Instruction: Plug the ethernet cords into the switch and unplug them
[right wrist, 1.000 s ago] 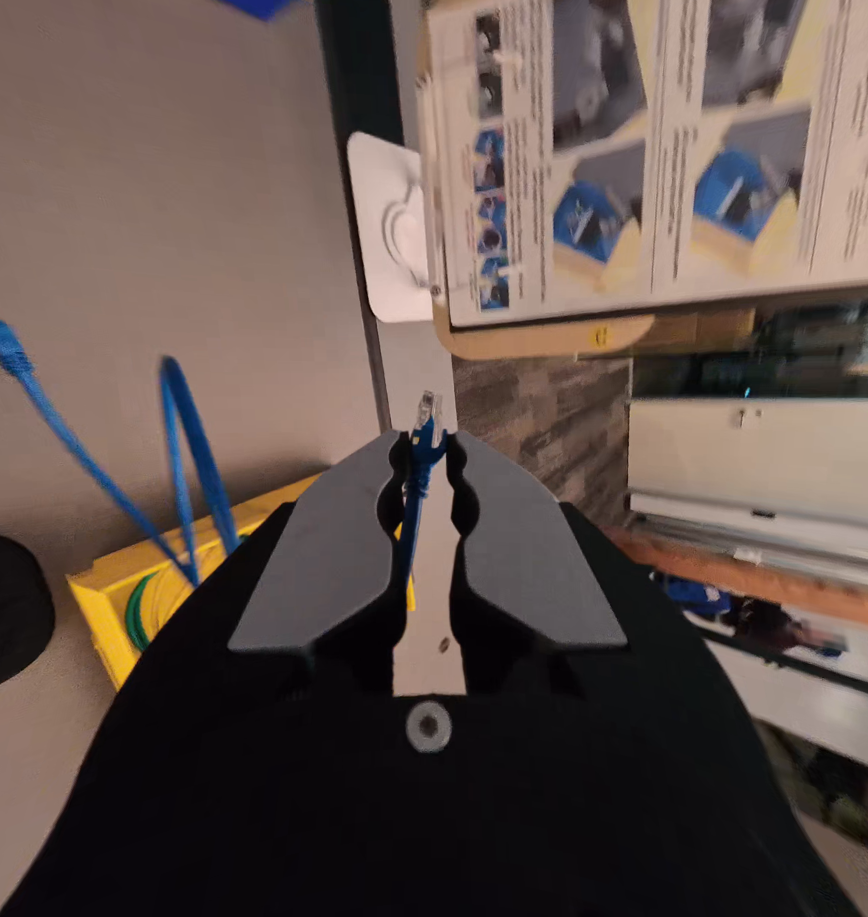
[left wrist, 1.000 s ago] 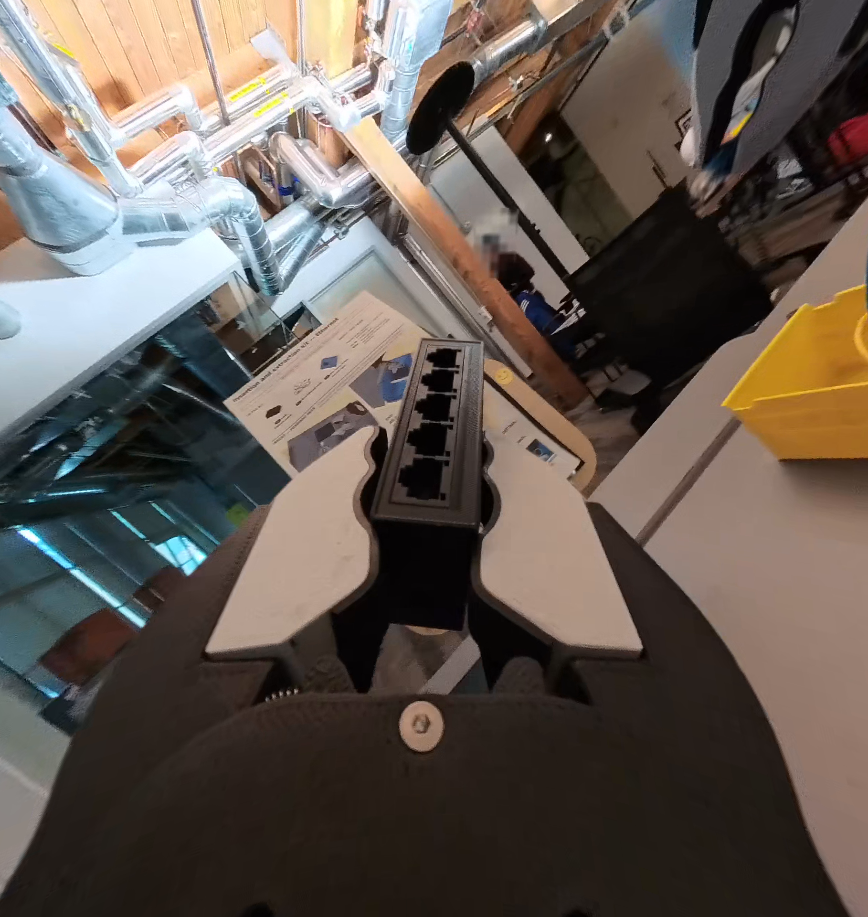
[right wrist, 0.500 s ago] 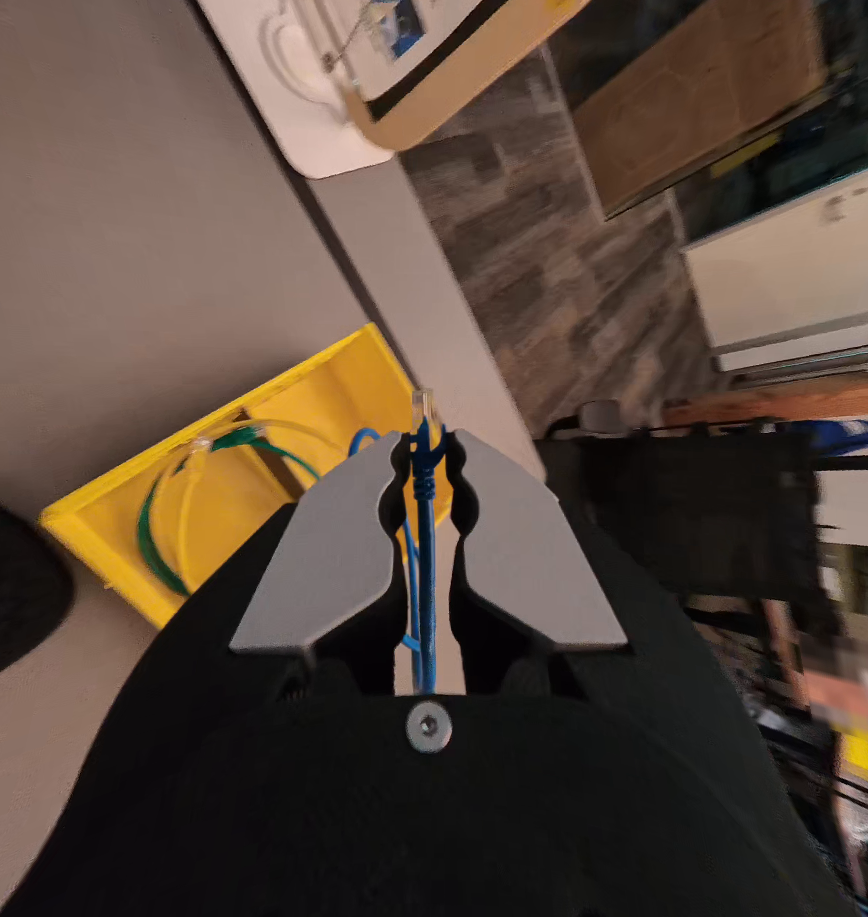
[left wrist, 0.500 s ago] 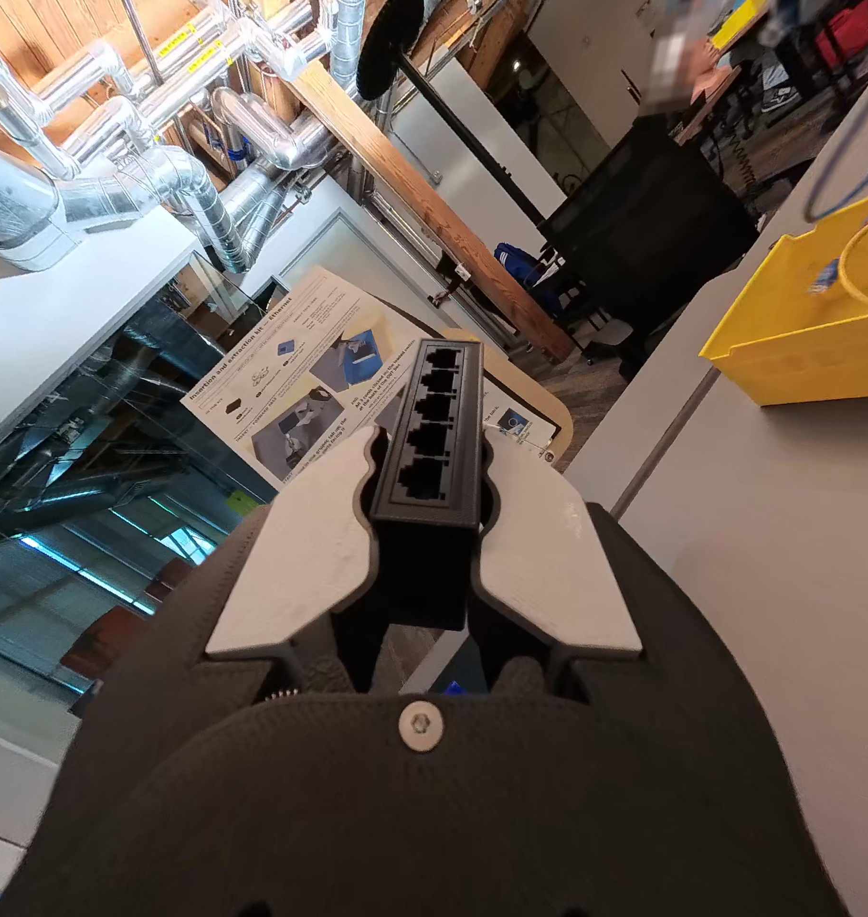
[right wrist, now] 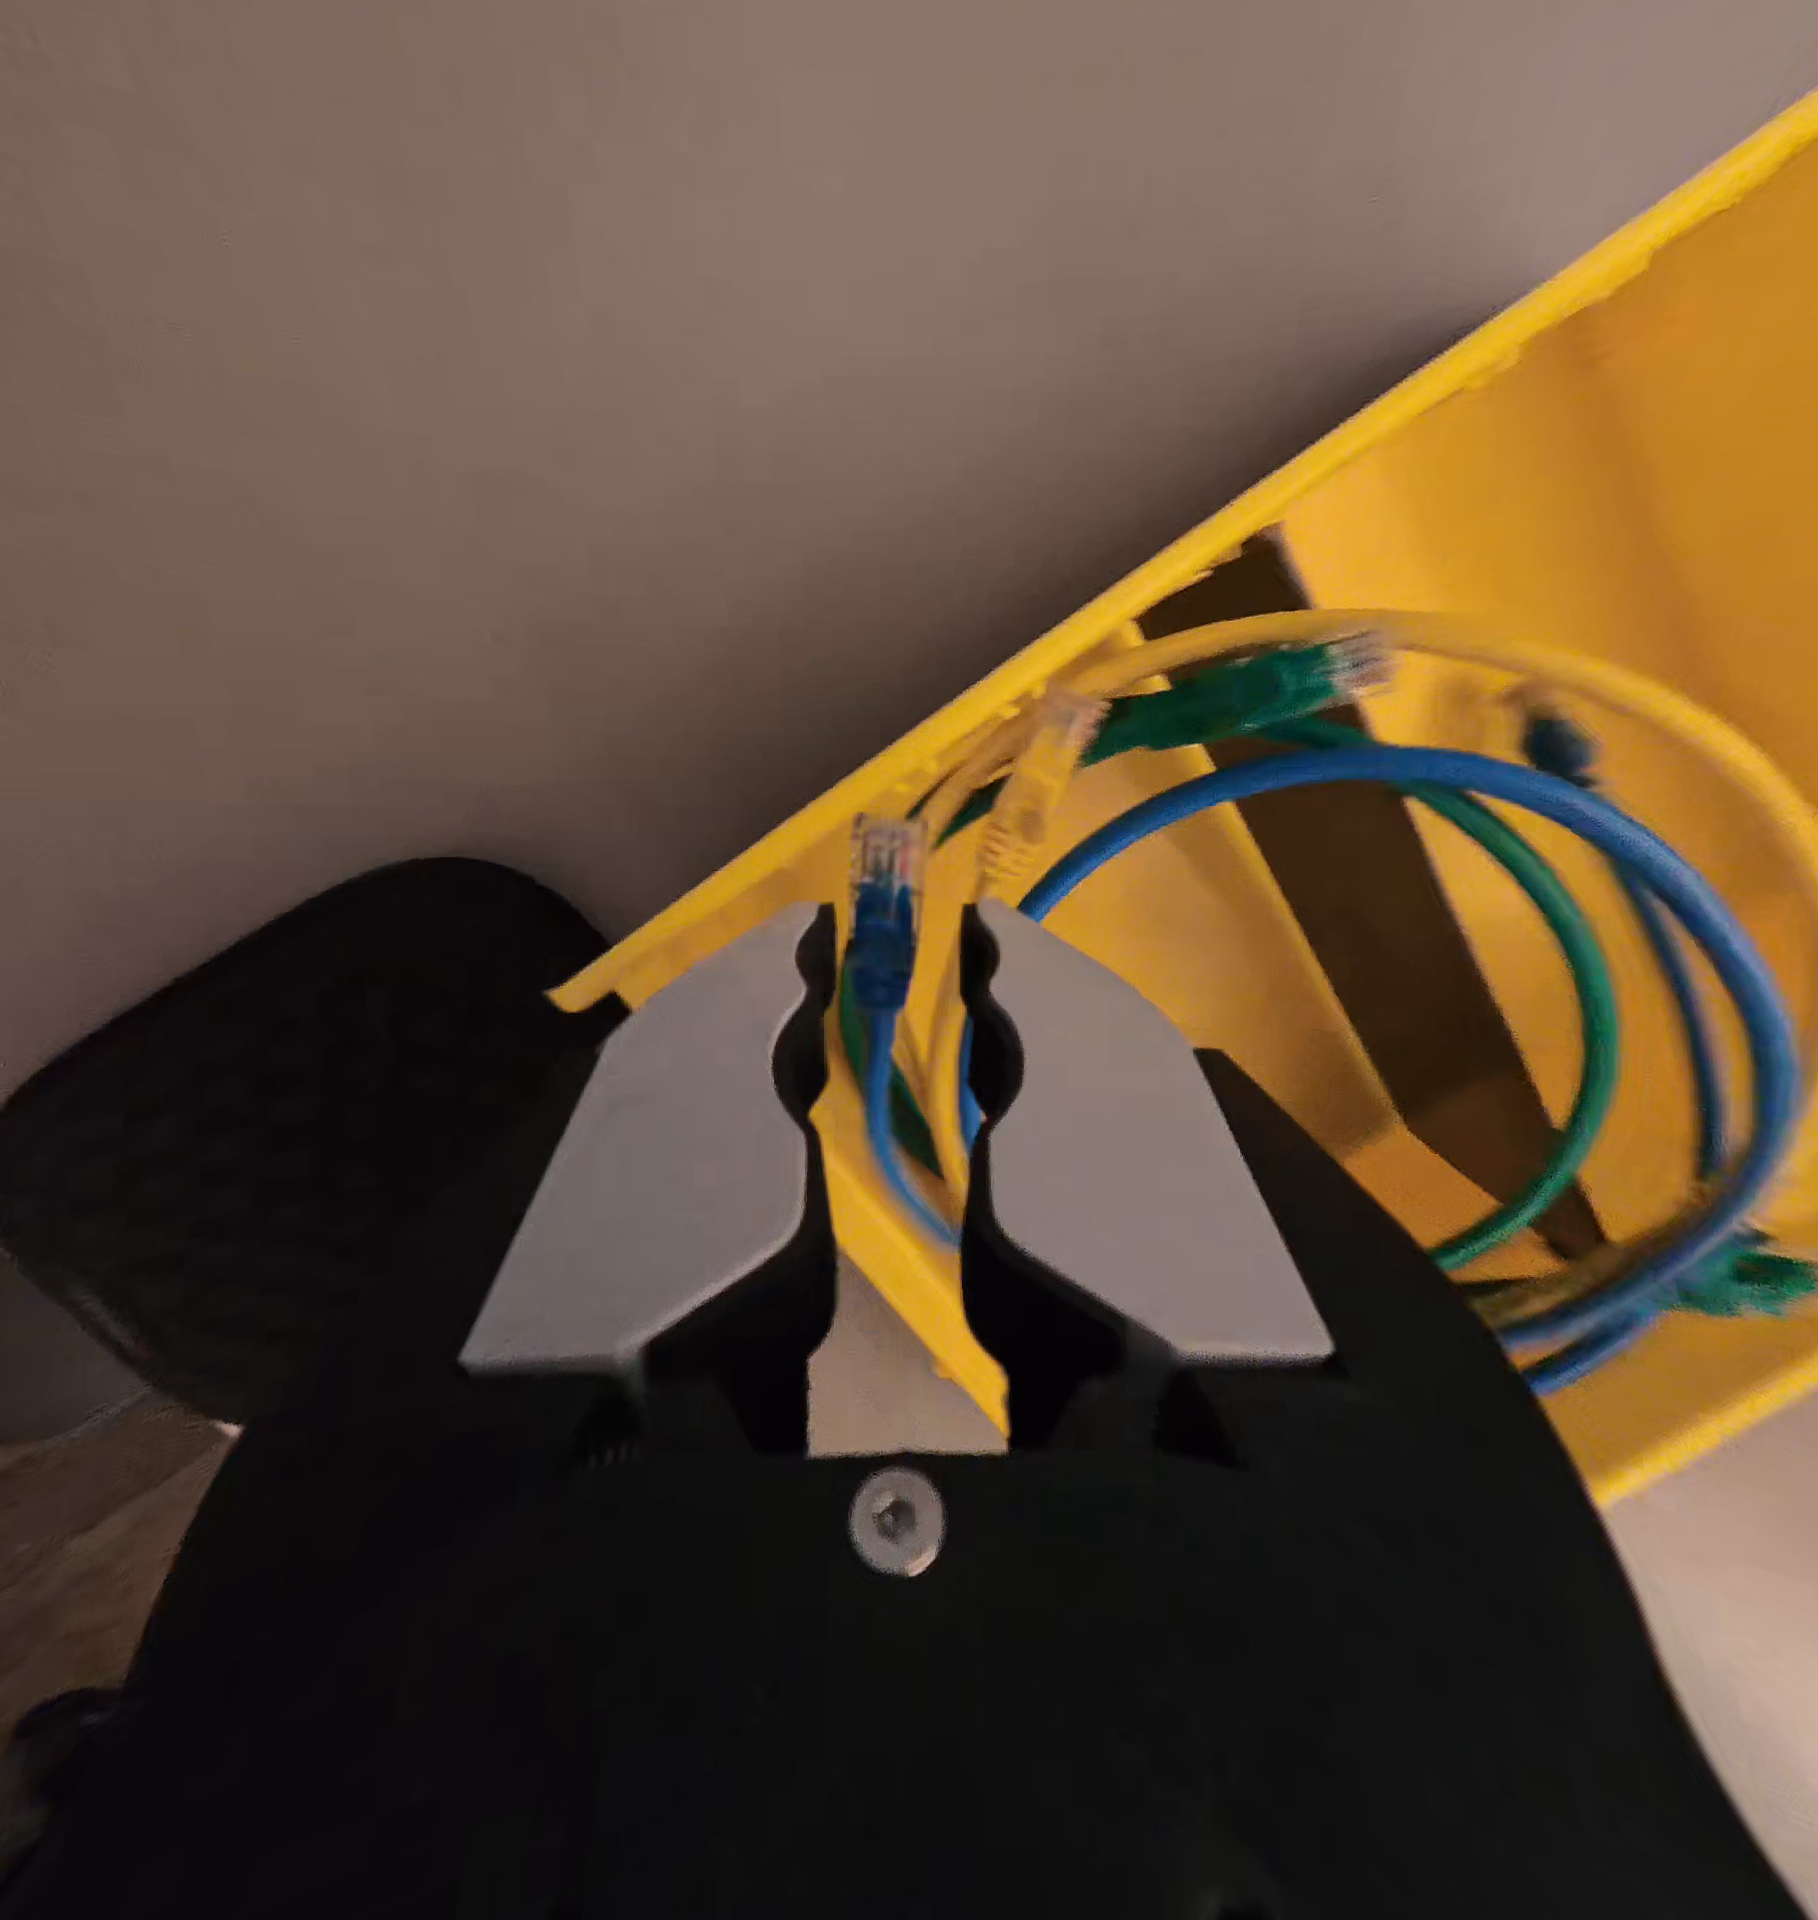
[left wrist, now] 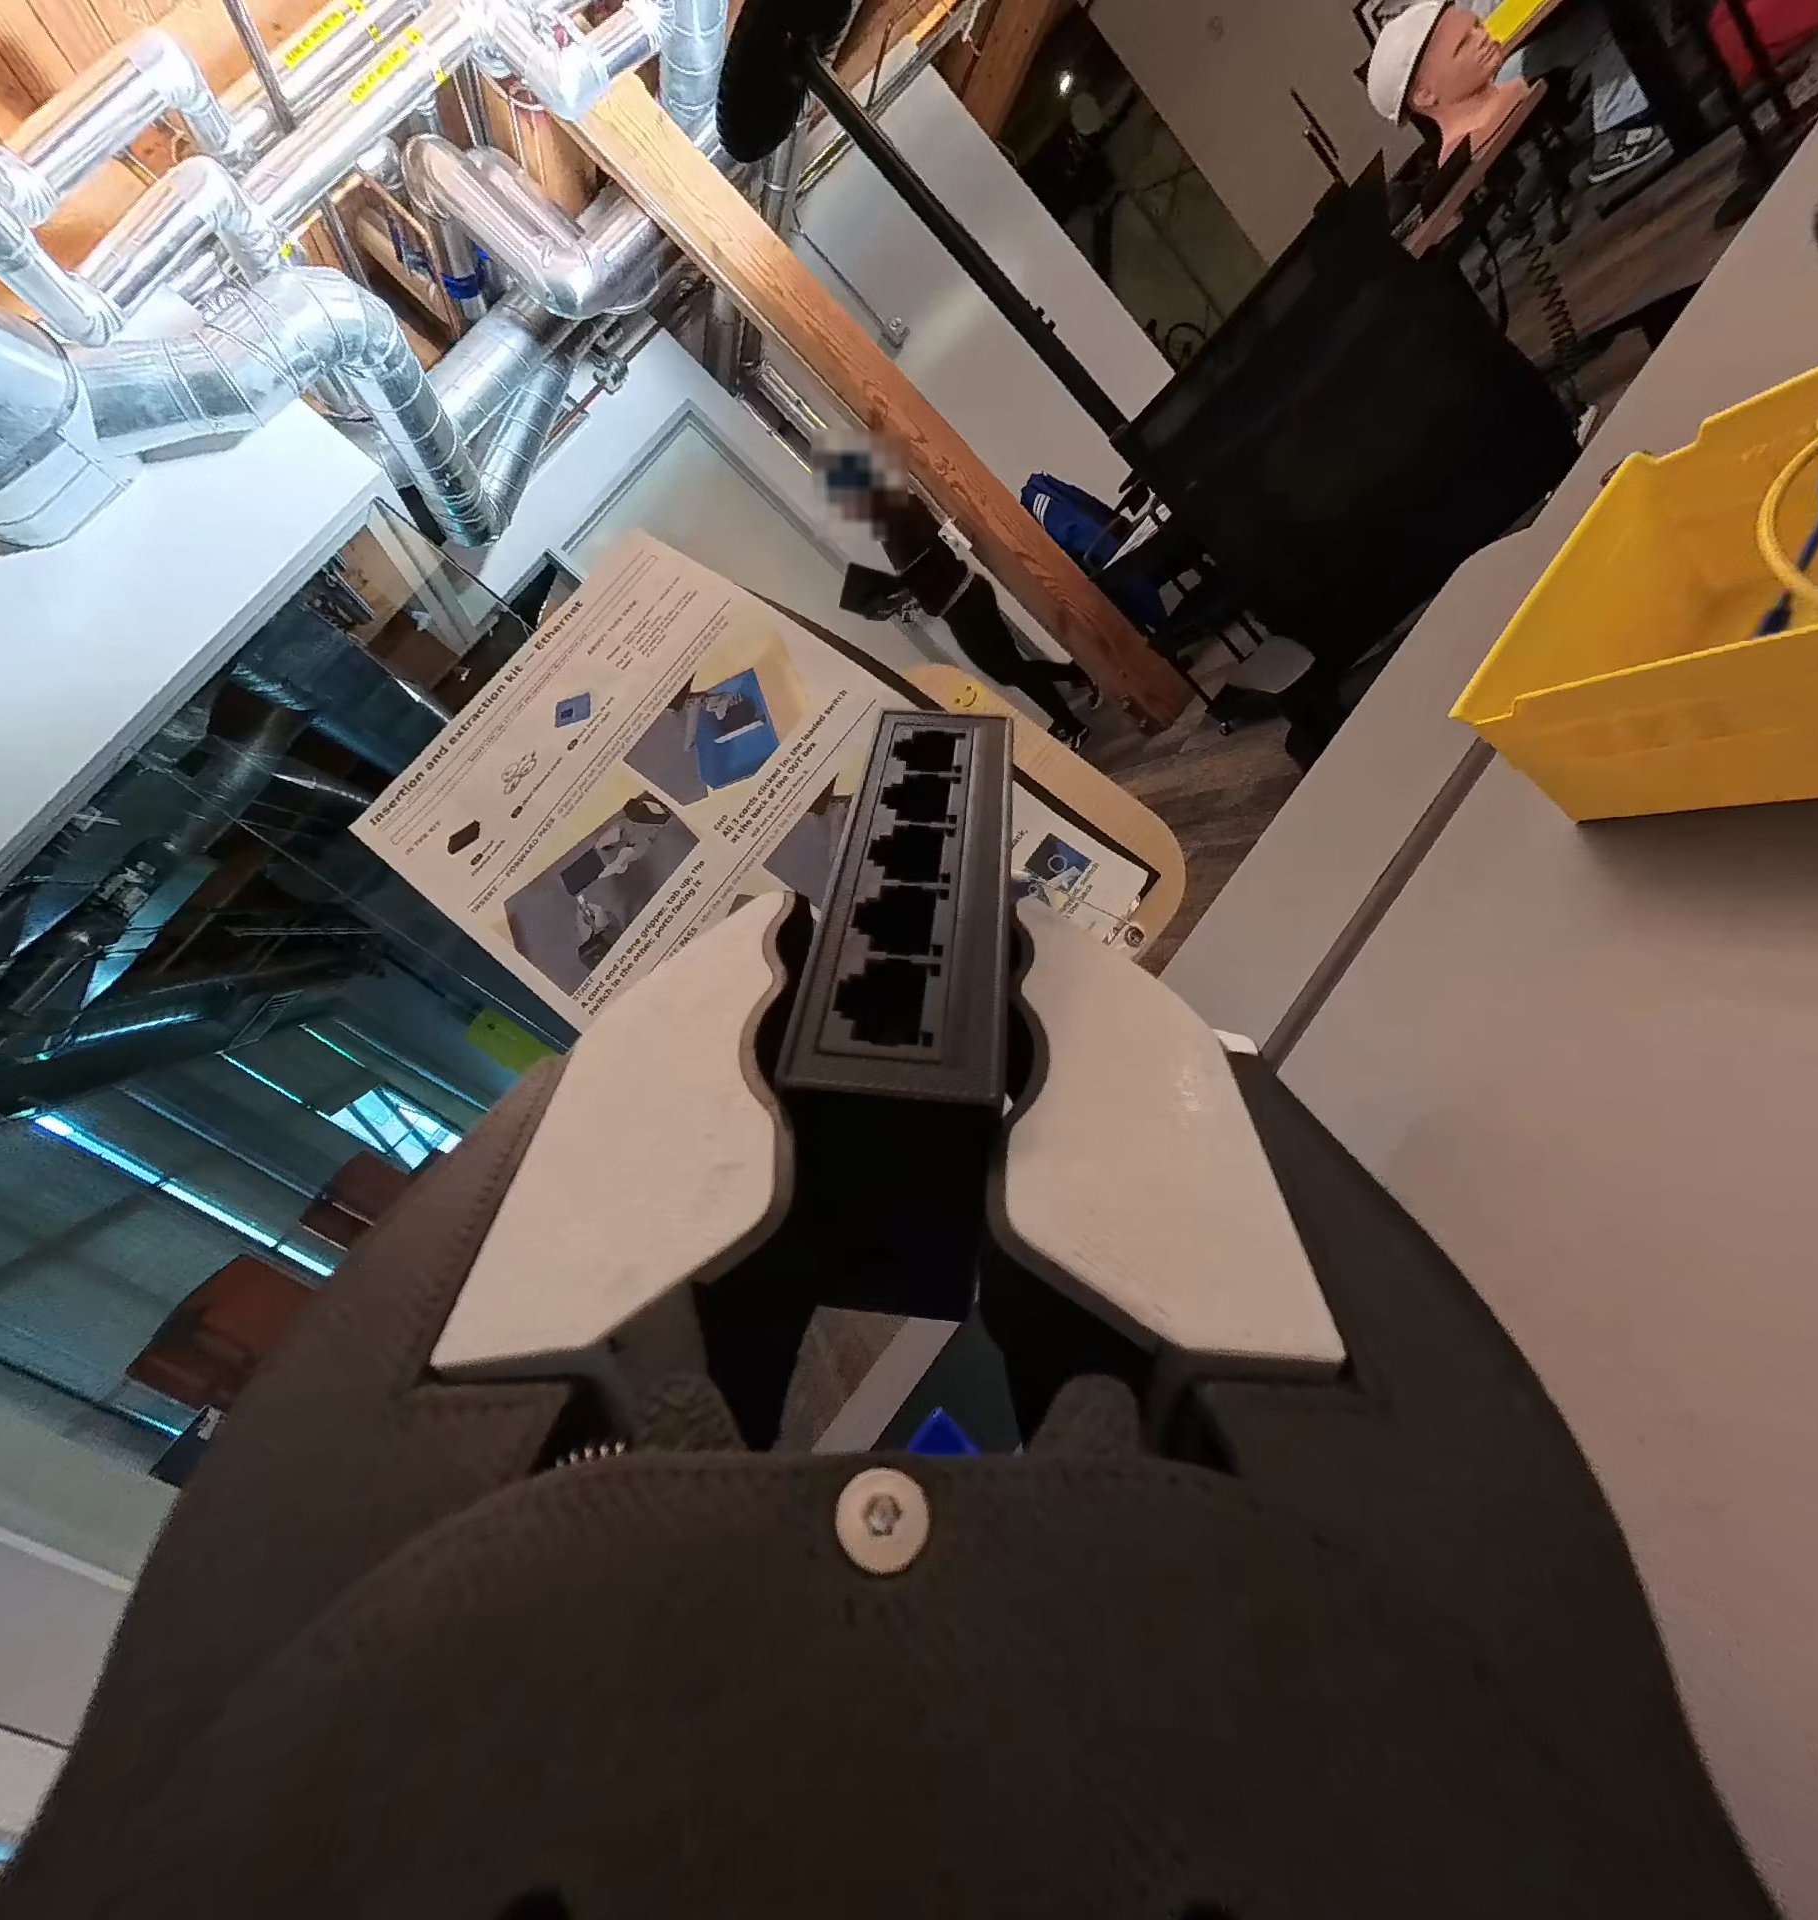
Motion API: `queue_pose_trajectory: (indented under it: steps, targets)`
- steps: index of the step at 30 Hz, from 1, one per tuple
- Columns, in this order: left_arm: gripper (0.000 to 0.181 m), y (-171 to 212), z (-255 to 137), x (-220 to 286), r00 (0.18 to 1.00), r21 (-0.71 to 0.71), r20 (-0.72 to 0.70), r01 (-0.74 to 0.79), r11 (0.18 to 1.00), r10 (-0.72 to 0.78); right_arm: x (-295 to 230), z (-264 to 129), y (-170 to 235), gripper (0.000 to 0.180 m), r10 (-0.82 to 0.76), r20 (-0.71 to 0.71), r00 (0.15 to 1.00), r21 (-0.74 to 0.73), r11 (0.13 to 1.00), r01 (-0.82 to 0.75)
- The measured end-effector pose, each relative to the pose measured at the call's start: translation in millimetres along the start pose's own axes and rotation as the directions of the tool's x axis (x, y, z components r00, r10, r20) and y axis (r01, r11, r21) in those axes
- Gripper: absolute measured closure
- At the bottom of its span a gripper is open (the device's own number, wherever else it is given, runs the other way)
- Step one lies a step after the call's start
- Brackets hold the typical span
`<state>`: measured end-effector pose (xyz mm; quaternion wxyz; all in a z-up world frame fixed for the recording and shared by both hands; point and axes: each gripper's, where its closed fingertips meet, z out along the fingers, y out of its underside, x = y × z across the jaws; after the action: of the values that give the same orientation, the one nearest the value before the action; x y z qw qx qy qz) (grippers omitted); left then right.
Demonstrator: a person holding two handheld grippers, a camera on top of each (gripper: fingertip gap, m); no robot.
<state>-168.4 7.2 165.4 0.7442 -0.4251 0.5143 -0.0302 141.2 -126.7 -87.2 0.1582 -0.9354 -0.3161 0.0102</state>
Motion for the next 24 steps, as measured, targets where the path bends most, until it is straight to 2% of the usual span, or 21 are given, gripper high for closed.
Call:
queue_pose_trajectory:
  steps: [2,4,6,8,10,13,18,22,24]
  targets:
    - [0.147,0.5,-0.5,-1.8,1.000,-0.001,0.003,0.004,1.000,-0.004,-5.0,-5.3,-0.1,0.146,0.013,0.024,1.000,0.039,0.999,-0.014]
    - [0.147,0.6,-1.8,-4.9,1.000,0.002,0.012,0.011,1.000,-0.011,-2.2,-26.3,-8.1,0.142,0.011,0.020,1.000,0.139,0.990,-0.014]
    - [0.147,0.5,-2.8,-6.9,1.000,0.004,0.017,0.013,1.000,-0.013,18.5,-58.9,-19.9,0.142,-0.006,-0.084,0.996,0.255,0.967,0.028]
    - [0.147,0.2,-3.2,-7.9,1.000,0.006,0.022,0.009,1.000,-0.009,54.8,-93.9,-32.4,0.142,0.051,-0.234,0.971,0.365,0.930,0.039]
    - [0.147,0.7,-2.4,-7.7,1.000,0.004,0.025,0.007,1.000,-0.007,98.7,-112.9,-31.6,0.142,0.150,-0.356,0.922,0.367,0.930,-0.010]
    - [0.147,4.1,1.3,-3.8,1.000,-0.014,0.023,-0.013,1.000,0.013,151.5,-103.4,-18.4,0.142,0.214,-0.431,0.877,0.212,0.968,-0.132]
    - [0.147,13.9,9.9,3.9,0.998,-0.063,0.019,-0.057,0.996,0.058,194.8,-43.4,-10.8,0.149,0.076,-0.351,0.933,-0.151,0.979,-0.136]
    - [0.147,23.6,17.5,6.8,0.997,-0.096,0.018,-0.078,0.992,0.080,195.3,-1.6,-3.3,0.158,-0.074,-0.125,0.989,-0.328,0.944,0.029]
    - [0.147,28.8,21.6,7.8,0.996,-0.111,0.014,-0.081,0.991,0.083,191.0,11.5,8.1,0.157,-0.074,-0.016,0.997,-0.385,0.921,0.062]
